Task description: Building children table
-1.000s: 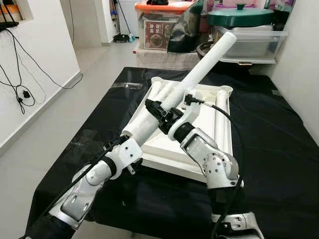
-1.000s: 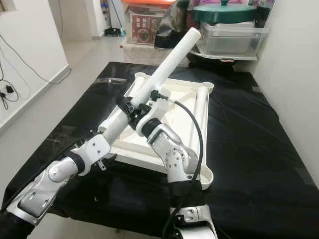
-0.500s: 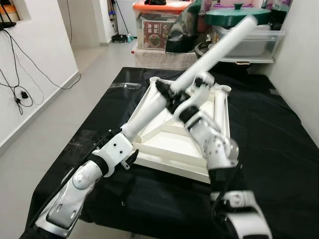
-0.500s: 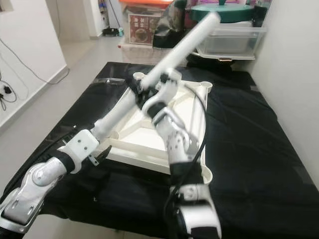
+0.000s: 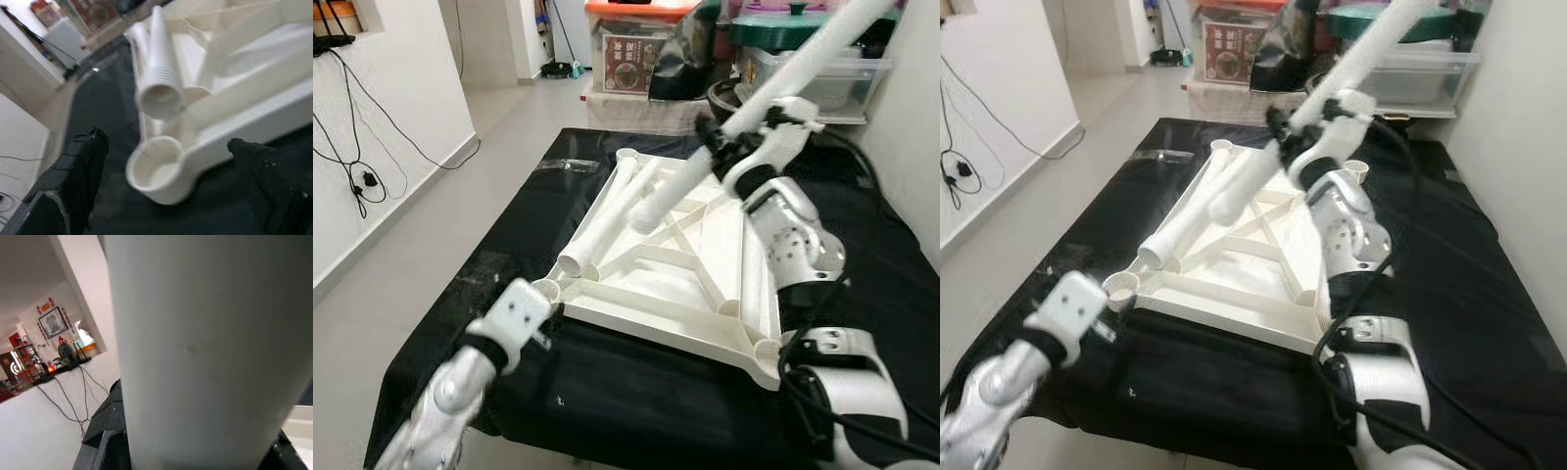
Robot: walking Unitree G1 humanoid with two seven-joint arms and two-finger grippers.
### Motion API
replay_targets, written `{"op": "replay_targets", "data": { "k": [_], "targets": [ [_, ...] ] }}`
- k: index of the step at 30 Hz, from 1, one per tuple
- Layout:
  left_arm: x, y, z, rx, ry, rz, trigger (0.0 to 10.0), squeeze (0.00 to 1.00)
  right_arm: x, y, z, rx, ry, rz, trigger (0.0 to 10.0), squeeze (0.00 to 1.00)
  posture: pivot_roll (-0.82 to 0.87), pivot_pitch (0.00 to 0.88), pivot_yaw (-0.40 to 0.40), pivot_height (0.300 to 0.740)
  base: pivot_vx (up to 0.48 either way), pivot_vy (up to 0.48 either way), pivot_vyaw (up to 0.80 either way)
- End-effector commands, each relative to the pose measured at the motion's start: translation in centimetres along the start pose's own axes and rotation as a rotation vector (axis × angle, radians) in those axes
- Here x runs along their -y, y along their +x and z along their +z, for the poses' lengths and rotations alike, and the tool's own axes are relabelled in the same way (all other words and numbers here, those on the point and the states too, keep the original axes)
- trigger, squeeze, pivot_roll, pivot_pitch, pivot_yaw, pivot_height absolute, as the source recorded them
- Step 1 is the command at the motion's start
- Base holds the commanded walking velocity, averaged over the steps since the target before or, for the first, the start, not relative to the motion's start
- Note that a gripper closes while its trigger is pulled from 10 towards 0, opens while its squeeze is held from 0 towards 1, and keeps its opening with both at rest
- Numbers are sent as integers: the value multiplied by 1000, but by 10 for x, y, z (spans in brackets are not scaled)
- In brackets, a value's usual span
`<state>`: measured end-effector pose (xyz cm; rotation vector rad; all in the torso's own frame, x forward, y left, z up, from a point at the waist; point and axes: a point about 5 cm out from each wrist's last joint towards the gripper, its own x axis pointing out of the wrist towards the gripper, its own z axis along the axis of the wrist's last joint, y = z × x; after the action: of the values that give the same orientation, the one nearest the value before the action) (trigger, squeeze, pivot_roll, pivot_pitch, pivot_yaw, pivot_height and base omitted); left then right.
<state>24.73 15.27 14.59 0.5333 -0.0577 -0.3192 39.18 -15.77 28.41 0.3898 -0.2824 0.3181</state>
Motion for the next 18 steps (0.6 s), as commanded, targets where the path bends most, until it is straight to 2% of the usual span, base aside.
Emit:
{"op": "replay_targets", "data": {
  "k": [1,4,18],
  "targets": [
    [6,-4,-8,-44,33,-4,10000,0,1,0,-3,1,-25,1,0,0,122,0,-60,740,0,0,0],
    [9,-6,-15,-67,38,-10,10000,0,1,1,-4,2,-24,-1,0,0,122,0,-60,740,0,0,0],
    [9,-3,-15,-64,20,3,10000,0,-4,2,-6,12,-24,44,0,0,100,0,-55,740,0,0,0]
  ]
}}
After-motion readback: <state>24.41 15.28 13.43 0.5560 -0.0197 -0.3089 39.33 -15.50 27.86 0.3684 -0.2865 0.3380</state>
